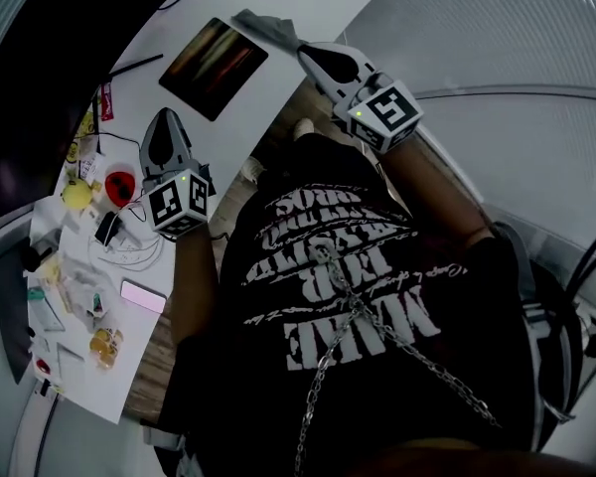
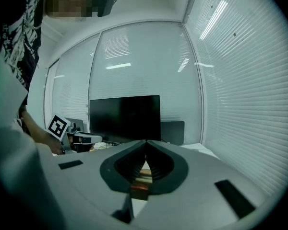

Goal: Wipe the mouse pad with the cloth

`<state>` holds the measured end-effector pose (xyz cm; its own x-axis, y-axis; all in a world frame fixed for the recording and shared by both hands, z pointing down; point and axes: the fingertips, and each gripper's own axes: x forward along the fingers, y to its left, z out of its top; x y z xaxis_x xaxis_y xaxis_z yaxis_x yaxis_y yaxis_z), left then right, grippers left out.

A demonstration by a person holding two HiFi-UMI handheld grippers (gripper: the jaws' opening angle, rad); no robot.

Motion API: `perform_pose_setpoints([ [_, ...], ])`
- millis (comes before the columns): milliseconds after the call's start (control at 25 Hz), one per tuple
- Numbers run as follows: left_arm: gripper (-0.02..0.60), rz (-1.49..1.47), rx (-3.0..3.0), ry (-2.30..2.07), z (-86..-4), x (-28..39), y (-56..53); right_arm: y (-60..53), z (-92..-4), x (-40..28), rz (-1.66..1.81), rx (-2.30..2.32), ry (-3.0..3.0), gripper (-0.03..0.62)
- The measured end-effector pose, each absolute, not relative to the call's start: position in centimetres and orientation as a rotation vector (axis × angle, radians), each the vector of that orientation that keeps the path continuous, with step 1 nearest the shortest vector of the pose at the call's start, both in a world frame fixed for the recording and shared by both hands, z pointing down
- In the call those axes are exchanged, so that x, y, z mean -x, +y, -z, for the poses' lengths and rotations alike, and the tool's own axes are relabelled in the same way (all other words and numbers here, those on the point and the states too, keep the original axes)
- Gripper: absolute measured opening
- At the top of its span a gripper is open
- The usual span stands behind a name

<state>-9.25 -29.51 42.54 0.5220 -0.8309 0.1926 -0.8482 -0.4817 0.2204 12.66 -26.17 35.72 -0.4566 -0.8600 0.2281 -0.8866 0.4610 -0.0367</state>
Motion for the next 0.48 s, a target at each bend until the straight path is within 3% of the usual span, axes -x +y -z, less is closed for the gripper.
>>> perform_pose_setpoints([
  [480,0.0,-0.257,-2.336,-1.431,-47.8,7.8,-33.1,-33.5,-42.6,-14.6,-0.371,-1.353,-2.515,0.002],
])
